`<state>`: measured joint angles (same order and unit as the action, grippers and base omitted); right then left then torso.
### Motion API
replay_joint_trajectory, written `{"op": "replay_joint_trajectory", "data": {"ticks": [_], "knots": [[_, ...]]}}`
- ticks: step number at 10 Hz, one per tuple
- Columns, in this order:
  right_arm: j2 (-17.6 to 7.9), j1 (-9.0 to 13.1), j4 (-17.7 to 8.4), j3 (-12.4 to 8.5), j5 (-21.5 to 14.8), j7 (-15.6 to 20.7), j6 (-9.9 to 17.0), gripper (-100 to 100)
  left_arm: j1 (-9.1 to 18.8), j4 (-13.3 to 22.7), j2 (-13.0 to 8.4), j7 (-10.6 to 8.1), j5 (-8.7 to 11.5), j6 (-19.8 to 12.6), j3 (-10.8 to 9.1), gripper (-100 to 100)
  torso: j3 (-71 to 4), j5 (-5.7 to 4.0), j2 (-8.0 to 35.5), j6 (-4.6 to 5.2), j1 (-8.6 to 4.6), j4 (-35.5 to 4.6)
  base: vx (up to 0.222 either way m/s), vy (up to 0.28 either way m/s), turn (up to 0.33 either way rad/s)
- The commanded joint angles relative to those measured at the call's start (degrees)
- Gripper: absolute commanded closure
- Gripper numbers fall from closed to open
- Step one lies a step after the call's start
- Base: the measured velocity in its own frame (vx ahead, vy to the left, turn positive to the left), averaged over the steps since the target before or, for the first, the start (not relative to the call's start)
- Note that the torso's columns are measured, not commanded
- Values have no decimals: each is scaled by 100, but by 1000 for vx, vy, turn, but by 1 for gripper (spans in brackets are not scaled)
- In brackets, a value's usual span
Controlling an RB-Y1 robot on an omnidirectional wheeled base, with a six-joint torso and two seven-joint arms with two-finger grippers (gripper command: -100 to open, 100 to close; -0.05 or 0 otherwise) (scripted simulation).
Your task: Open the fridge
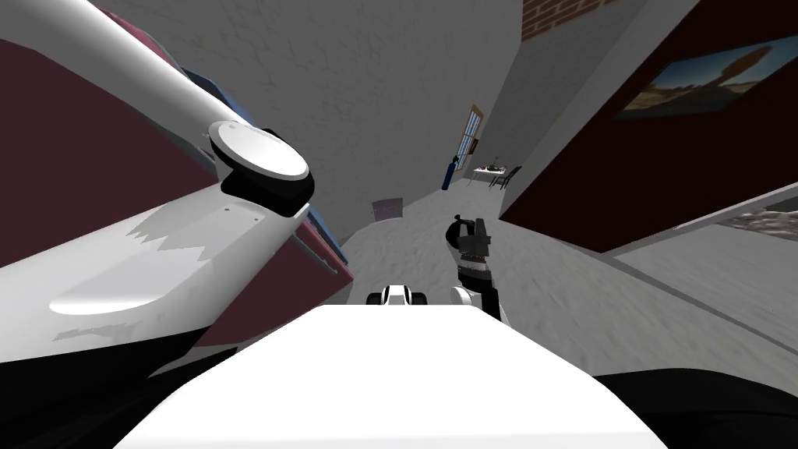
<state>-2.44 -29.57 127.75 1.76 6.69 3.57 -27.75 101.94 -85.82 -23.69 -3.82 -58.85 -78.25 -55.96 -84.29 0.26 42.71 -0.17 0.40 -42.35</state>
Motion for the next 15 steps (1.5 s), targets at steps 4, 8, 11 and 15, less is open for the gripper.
{"op": "replay_joint_trajectory", "data": {"ticks": [4, 8, 11, 15], "knots": [[0, -1, 0, 0, 0, 0, 0, 0, 107, 138, 129, 142, 298, -57, -104, 100, -25, -16, -43, 28, -36, 19, -287, -54, -26], [-1, -6, 0, -1, 0, 0, -1, 0, -7, 307, 161, 123, 1084, -546, 109, 100, -45, -9, -64, 3, 15, 6, -74, -7, 250], [-1, -6, 0, -1, 0, 0, -1, 0, -62, 384, 169, 110, 1642, -783, 222, 100, -26, 4, -35, -16, 32, -4, -58, 0, 201], [-1, -6, 1, -1, 0, 0, -1, 0, -117, 461, 177, 97, 2397, -1020, 335, 100, -16, 26, -24, -44, 62, -4, -75, 3, 242]]}}
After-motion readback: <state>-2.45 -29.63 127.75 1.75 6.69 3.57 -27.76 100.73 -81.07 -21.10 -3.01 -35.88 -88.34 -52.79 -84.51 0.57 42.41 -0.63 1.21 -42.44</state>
